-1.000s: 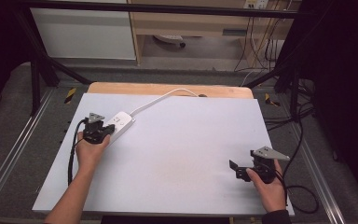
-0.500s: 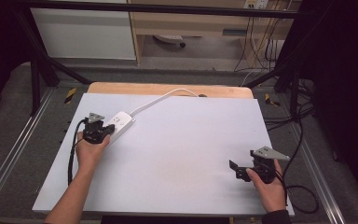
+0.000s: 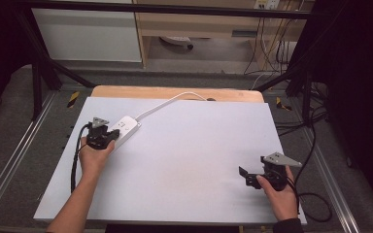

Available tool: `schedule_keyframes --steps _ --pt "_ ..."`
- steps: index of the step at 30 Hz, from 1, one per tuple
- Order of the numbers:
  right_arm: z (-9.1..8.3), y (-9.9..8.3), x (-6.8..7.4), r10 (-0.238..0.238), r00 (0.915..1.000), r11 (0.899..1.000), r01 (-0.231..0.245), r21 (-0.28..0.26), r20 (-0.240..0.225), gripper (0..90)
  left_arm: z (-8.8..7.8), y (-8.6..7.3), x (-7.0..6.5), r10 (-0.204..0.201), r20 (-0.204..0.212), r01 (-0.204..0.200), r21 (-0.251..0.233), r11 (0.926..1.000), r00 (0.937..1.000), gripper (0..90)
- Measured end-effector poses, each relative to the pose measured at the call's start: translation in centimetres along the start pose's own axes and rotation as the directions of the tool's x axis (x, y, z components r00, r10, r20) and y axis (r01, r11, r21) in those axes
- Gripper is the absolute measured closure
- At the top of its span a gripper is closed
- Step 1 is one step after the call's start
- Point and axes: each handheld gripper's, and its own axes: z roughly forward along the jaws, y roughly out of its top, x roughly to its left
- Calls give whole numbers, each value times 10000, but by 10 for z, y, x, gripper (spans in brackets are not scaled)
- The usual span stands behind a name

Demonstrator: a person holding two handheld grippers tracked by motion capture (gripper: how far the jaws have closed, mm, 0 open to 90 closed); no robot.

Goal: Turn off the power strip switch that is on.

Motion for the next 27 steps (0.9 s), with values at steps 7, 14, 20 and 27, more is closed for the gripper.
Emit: schedule_keyframes --steps 7,14,20,27 --pt "0 0 0 -41 10000 10000 41 0 -3 27 0 0 0 -3 -1 3 31 10000 10000 900" --pt "0 0 0 -44 10000 10000 44 3 -9 26 0 1 0 49 -28 -49 57 10000 10000 900" --pt "0 0 0 -43 10000 10000 43 4 -2 27 1 1 -2 68 -142 -67 91 9999 9999 900" --pt "0 0 0 -33 10000 10000 33 -13 -8 27 1 2 -3 87 -203 -83 160 9998 9998 900"
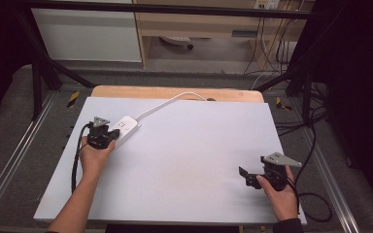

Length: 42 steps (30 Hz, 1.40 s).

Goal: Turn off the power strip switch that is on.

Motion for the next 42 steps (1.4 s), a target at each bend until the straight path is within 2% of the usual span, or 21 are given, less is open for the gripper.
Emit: schedule_keyframes --steps 5,7,10,24,32,42 --pt "0 0 0 55 10000 10000 -55 17 0 27 0 0 0 -55 26 55 7 10000 10000 900" --pt "0 0 0 46 10000 10000 -46 5 -10 27 0 0 -2 93 -36 -92 78 9999 10000 900" --pt "-1 0 0 44 10000 10000 -44 31 -3 27 0 0 -1 -53 18 52 53 10000 10000 900" --pt "2 0 -1 -29 10000 10000 29 79 7 27 0 0 -1 21 12 -21 45 10000 10000 900" --pt "1 -1 -1 16 10000 10000 -17 66 18 27 0 0 1 -208 126 207 40 9998 9997 900" --pt "1 0 -2 -37 10000 10000 37 55 31 28 -1 0 0 -41 136 40 36 10000 9999 900"
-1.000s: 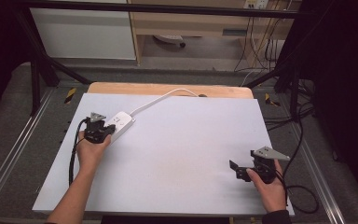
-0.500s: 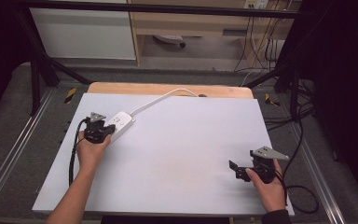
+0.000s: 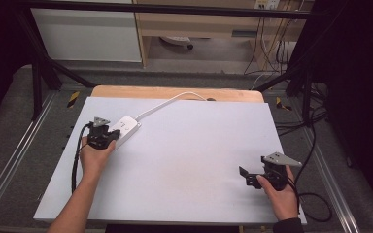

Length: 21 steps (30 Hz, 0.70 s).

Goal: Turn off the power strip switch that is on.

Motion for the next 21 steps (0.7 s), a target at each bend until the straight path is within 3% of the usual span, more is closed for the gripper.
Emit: schedule_keyframes --steps 11,16,21 --pt "-1 0 -1 33 10000 10000 -33 -32 9 27 -1 0 0 -197 131 199 -204 9996 9997 900" --pt "-1 0 -1 54 10000 10000 -54 -59 15 27 -1 1 1 -603 287 610 -254 9978 9978 900" --pt "-2 0 -2 56 10000 10000 -56 -70 13 27 -1 1 -2 -513 329 524 -311 9981 9981 900"
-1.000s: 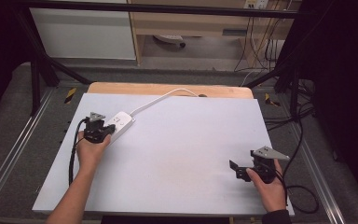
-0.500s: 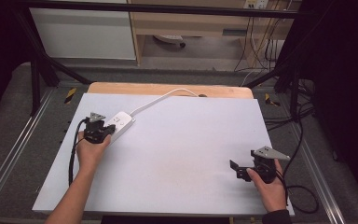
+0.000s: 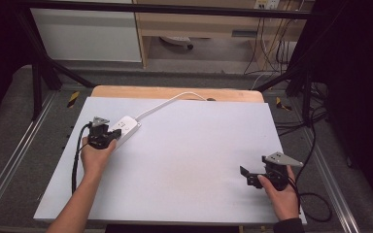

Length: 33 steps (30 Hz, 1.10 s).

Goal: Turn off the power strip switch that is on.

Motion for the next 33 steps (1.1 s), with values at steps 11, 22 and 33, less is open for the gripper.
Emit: schedule_keyframes --steps 11,22,33 --pt "0 0 1 -10 10000 10000 10 8 -14 27 -8 6 -4 -91 201 105 -711 9974 9998 794" --pt "1 0 1 6 10000 10000 -6 25 -17 27 -8 11 -12 -99 764 191 -1214 9924 9970 474" --pt "1 0 1 9 10000 10000 -9 32 -31 27 -8 15 -30 -69 1137 245 -1538 9878 9935 138"
